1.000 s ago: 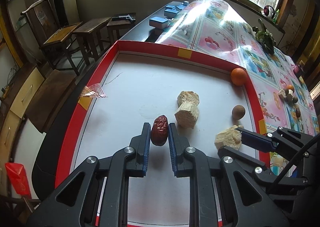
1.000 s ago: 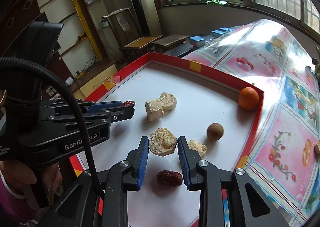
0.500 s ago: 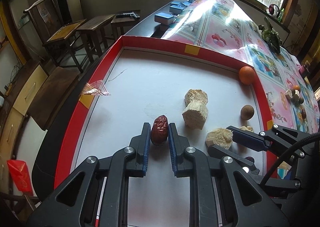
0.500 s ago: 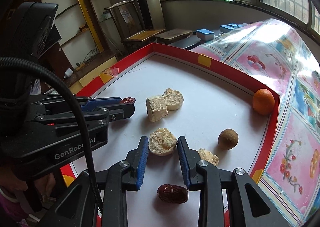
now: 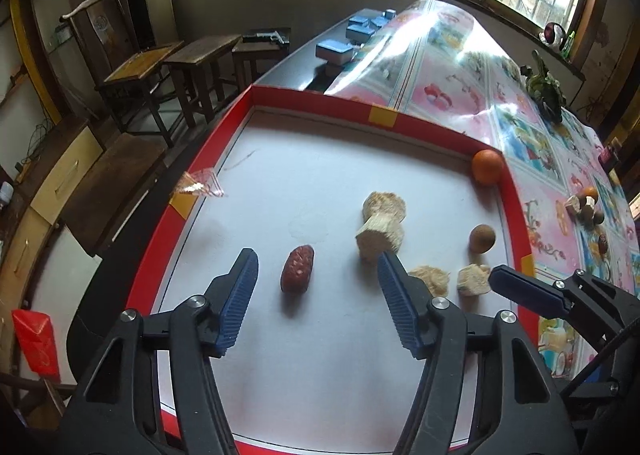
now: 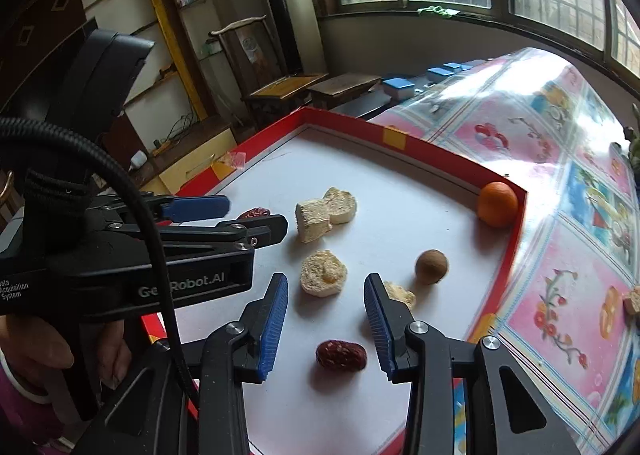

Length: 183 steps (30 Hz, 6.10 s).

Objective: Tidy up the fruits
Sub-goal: 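Move both grippers back over the remaining foods, then grasp a bread piece with the left gripper while the right gripper grasps a red date, then carry the bread piece and red date into the red tray and release both, then move both grippers back over the remaining foods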

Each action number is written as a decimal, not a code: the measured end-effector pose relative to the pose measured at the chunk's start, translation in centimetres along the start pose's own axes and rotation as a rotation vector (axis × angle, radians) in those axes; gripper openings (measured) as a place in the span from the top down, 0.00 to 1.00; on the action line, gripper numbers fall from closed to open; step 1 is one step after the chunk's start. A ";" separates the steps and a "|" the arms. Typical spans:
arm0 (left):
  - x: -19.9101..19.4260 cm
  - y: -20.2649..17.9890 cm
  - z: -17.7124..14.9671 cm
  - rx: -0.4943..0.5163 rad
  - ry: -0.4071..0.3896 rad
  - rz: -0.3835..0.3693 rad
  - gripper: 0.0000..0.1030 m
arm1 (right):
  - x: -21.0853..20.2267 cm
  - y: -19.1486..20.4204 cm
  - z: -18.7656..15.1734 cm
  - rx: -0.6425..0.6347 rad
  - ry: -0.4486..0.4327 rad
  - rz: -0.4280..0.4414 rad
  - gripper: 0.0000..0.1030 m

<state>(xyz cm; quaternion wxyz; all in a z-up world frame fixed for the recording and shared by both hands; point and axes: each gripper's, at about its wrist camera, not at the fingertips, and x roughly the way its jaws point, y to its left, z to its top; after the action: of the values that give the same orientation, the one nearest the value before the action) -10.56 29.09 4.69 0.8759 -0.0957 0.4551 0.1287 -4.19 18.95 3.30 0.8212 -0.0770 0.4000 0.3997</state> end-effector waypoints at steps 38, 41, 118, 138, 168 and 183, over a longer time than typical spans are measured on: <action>1.9 -23.7 0.6 0.277 0.116 -0.282 0.39 | -13.6 -19.1 -9.3 0.412 -0.114 -0.383 0.51; 2.4 -25.3 1.0 0.308 0.135 -0.295 0.39 | -14.6 -20.5 -10.2 0.428 -0.111 -0.410 0.51; -1.9 -11.8 0.0 0.263 -0.017 -0.182 0.77 | -9.3 -8.1 -4.8 0.178 -0.085 -0.191 0.82; -0.2 -2.9 2.1 0.091 -0.014 -0.113 0.77 | -3.8 -4.0 -1.3 0.078 -0.021 -0.112 0.82; 4.1 -3.6 4.6 0.073 0.035 -0.019 0.53 | 2.1 -3.6 1.6 -0.004 0.024 -0.024 0.78; 0.8 -10.7 4.0 0.156 -0.023 -0.099 0.42 | -5.4 -7.7 -1.6 0.113 -0.064 -0.098 0.72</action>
<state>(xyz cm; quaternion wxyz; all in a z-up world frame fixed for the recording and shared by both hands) -3.69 20.21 6.81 0.8910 -0.0483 0.4485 0.0506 -1.52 9.84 4.64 0.8552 -0.0372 0.3911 0.3381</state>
